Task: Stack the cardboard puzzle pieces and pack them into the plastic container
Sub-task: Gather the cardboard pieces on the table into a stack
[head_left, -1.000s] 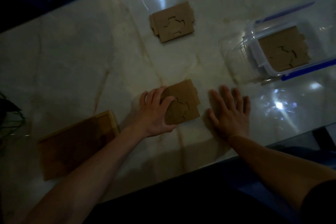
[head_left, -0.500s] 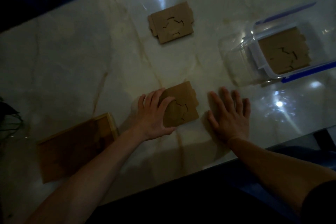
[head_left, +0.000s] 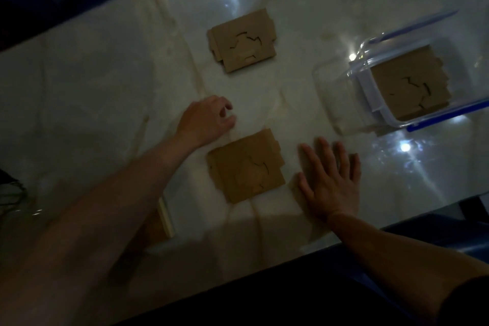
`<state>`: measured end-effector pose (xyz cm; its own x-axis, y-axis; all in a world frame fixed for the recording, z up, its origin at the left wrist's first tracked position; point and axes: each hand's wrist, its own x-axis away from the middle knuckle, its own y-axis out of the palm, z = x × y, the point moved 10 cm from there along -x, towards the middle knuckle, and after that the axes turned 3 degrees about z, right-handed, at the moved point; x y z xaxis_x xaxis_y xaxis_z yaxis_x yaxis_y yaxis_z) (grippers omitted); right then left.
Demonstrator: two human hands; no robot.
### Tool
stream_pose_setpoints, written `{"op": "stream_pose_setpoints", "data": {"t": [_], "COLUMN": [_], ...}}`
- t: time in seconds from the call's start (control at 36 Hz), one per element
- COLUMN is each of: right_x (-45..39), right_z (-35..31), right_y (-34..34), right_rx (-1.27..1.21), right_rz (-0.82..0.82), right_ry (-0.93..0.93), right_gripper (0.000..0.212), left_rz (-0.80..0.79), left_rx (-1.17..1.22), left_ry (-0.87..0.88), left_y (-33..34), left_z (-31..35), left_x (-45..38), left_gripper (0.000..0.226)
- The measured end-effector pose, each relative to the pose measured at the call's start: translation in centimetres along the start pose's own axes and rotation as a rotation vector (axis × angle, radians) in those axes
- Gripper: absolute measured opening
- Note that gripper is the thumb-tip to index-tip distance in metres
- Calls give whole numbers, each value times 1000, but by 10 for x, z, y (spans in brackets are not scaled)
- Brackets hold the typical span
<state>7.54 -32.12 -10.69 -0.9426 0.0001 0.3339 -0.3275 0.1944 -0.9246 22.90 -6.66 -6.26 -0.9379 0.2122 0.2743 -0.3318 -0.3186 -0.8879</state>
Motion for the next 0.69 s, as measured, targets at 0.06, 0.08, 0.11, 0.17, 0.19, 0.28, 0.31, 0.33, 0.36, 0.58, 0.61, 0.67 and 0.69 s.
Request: {"op": "stream_pose_setpoints", "data": {"t": [0.06, 0.08, 0.11, 0.17, 0.19, 0.28, 0.31, 0.33, 0.36, 0.58, 0.61, 0.67, 0.69], "right_x": [-1, -1, -1, -1, -1, -2, -2, -2, -2, -3, -3, -3, -3], "right_z": [2, 3, 3, 4, 4, 4, 5, 5, 5, 4, 4, 4, 3], "right_y": [2, 2, 3, 4, 5, 8, 9, 9, 9, 9, 9, 8, 8], "right_rx": [7, 10, 13, 17, 19, 23, 26, 28, 29, 39, 40, 40, 40], "right_rz": [10, 16, 20, 34, 42, 44, 43, 45, 48, 49, 52, 61, 64], "right_ry": [3, 5, 7, 4, -2, -9, -9, -8, -8, -20, -23, -23, -23], "right_gripper": [72, 72, 72, 73, 73, 72, 72, 72, 71, 70, 70, 71, 71], "left_rz": [37, 57, 77, 123, 143, 143, 128, 106, 73, -172, -170, -158, -151], "left_rx": [-17, -29, -44, -69, -81, -133, -139, -137, -134, -272, -287, -300, -301], "left_ry": [10, 10, 8, 4, 4, -13, -23, -32, -40, -75, -68, -52, -45], "left_y": [-13, -19, -25, -38, -44, -54, -55, -55, -54, -30, -30, -31, -32], "left_z": [-2, -3, -4, -6, -5, -3, -3, -3, -3, -13, -13, -12, -11], "left_x": [-25, -37, -49, -70, -81, -108, -115, -122, -128, -152, -153, -153, -153], "left_gripper": [32, 32, 32, 36, 40, 66, 75, 84, 92, 132, 133, 133, 131]}}
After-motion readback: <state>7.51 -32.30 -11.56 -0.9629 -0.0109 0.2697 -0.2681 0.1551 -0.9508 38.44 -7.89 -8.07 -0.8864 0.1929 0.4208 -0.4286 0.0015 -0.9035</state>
